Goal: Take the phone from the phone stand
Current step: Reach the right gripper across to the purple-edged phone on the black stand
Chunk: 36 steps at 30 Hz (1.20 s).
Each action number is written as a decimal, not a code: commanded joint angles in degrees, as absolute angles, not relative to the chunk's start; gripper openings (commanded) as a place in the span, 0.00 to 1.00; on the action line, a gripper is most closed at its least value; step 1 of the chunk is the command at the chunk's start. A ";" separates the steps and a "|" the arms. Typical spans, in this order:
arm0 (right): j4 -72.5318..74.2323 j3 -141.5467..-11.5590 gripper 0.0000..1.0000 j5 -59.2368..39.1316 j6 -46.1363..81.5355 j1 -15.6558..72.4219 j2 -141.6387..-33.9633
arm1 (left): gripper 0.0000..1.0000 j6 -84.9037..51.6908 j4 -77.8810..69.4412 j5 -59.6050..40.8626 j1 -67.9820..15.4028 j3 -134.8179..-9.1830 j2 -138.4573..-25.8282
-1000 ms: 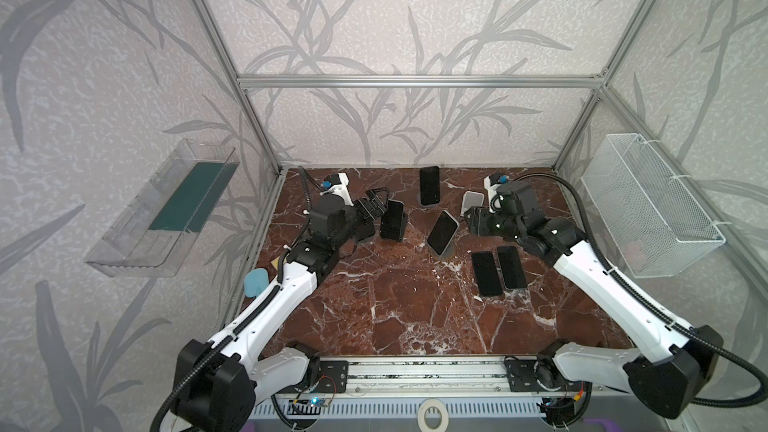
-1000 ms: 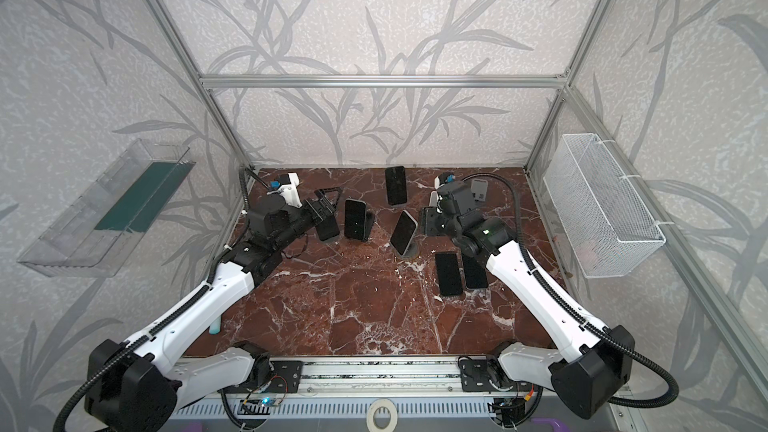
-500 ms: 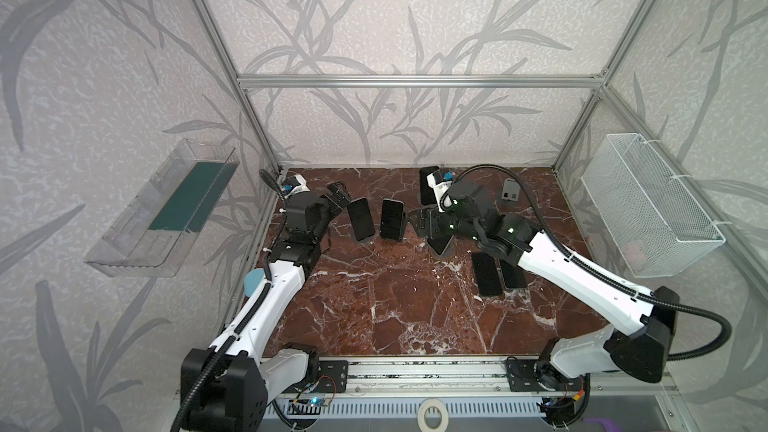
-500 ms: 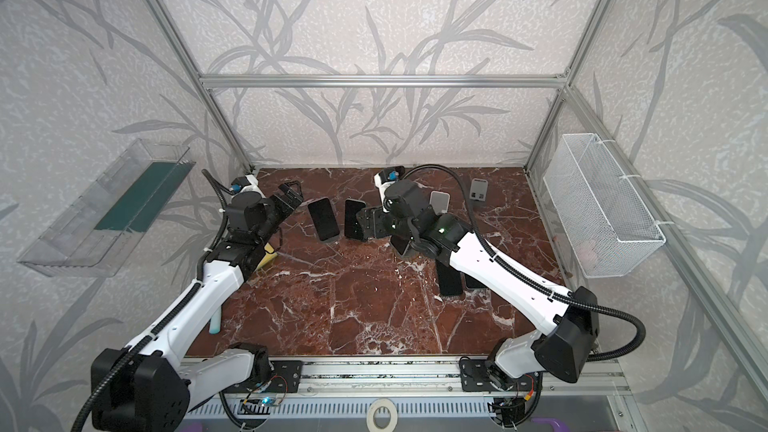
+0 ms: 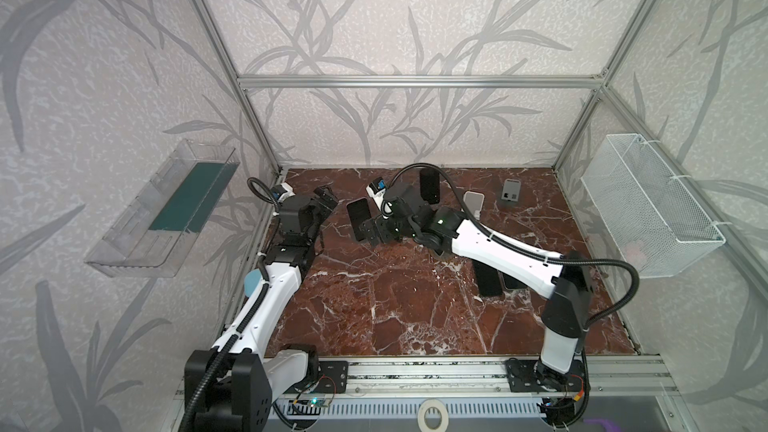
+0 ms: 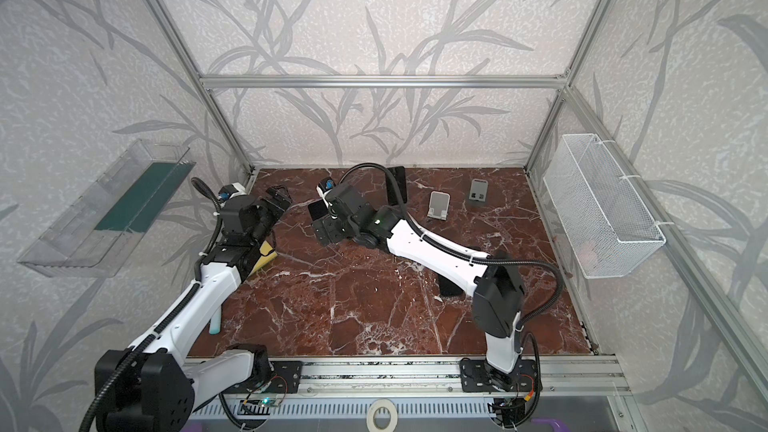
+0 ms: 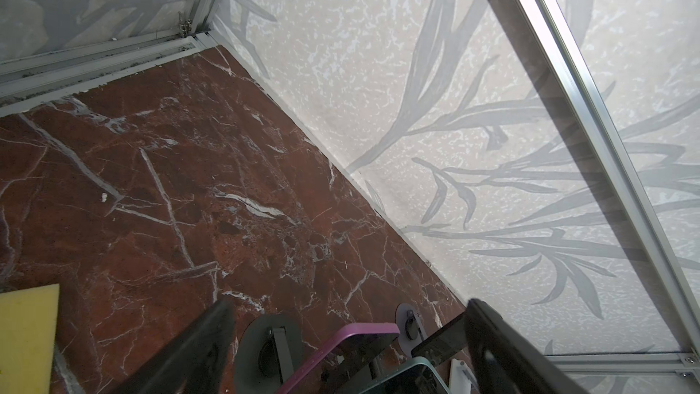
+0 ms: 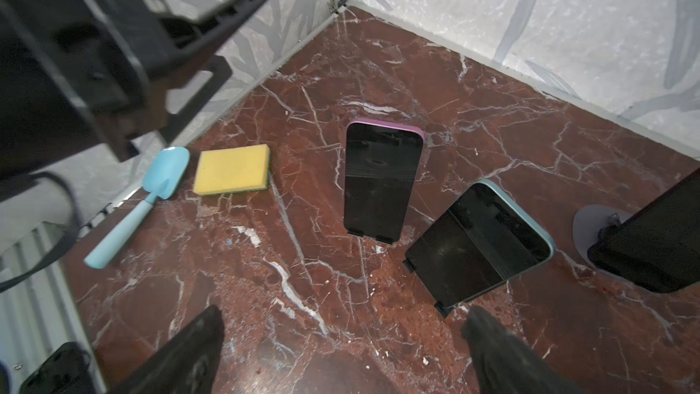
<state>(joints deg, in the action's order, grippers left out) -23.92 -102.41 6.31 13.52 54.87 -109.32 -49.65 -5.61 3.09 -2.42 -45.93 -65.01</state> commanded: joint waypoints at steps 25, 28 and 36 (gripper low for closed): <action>-39.74 -154.94 0.99 18.14 12.59 54.45 -145.66 | 0.92 -56.16 -9.33 -4.72 1.01 -45.99 -67.98; -38.32 -153.88 0.99 16.78 12.83 54.05 -146.11 | 0.92 -56.36 -9.49 -5.12 1.22 -46.05 -68.29; -37.31 -153.83 0.99 15.52 13.37 53.38 -148.27 | 0.92 -56.54 -10.00 -6.04 1.43 -46.04 -68.64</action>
<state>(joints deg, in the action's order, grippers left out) -38.89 -153.99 16.32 12.45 53.91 -146.50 -56.16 -8.64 -5.26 0.99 -45.93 -68.14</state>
